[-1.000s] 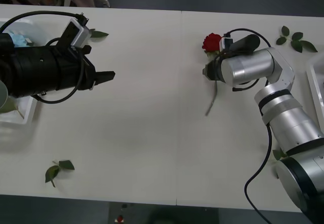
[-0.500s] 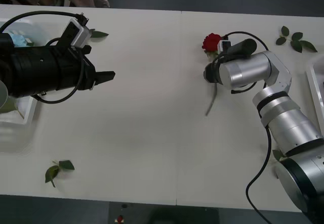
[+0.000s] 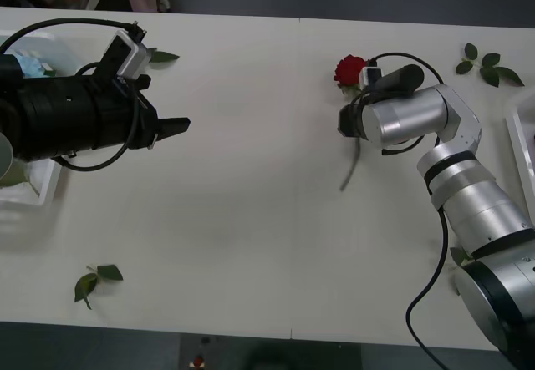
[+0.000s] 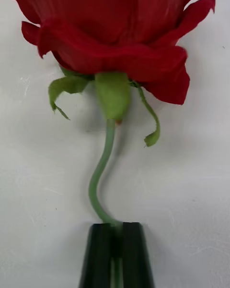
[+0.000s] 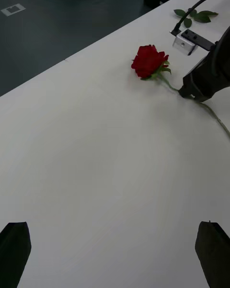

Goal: Put the red flowers into the right box and the blue flowers into the left box

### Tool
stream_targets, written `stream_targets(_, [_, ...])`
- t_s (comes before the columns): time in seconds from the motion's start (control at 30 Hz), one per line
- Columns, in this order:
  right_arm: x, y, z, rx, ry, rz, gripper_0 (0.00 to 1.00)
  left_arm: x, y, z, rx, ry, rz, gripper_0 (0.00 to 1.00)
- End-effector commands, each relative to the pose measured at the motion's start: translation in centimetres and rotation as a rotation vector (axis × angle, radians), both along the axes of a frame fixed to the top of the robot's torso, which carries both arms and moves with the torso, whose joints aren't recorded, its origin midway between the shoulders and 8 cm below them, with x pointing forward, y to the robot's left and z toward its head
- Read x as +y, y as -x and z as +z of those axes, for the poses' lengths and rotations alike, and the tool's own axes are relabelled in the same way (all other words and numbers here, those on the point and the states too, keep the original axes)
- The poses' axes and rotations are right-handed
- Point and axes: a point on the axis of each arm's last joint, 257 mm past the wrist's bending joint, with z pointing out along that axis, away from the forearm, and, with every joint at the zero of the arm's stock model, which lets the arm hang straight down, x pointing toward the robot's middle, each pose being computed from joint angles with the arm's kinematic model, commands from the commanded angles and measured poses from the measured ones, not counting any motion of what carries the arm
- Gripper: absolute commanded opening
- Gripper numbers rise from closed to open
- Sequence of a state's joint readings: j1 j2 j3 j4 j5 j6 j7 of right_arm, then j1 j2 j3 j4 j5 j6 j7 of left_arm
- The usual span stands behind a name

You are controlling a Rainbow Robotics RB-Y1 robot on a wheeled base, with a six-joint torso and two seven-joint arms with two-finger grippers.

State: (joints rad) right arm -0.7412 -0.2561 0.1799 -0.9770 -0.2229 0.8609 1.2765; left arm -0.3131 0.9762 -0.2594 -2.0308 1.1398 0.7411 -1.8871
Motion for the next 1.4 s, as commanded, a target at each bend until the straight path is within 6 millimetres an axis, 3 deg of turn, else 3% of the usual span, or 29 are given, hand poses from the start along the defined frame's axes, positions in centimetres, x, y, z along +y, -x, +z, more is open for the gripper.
stream_targets(0.03, [1.1,-0.6,1.2,-0.018,-0.014,0.001,0.00,-0.7,0.1,1.1,-0.032,-0.003,-0.023,1.00])
stream_targets(0.23, [0.9,-0.8,1.6,-0.025,-0.016,0.001,0.00,-0.7,0.1,1.1,-0.032,-0.003,-0.023,1.00])
stream_targets(0.67, [-0.7,1.0,8.8,0.025,-0.062,0.005,0.00,-0.7,0.1,1.1,-0.032,-0.003,-0.023,1.00])
stream_targets(0.97, [-4.7,2.1,14.0,-0.014,-0.099,-0.058,0.00,-0.7,0.1,1.1,-0.032,-0.003,-0.023,1.00])
stream_targets(1.13, [-7.1,3.9,17.0,-0.059,-0.151,-0.092,0.00,-0.7,0.1,1.1,-0.032,-0.003,-0.023,1.00])
stream_targets(1.4, [-8.7,5.4,18.3,-0.067,-0.170,-0.109,0.00,-0.7,0.1,1.1,-0.032,-0.003,-0.023,1.00])
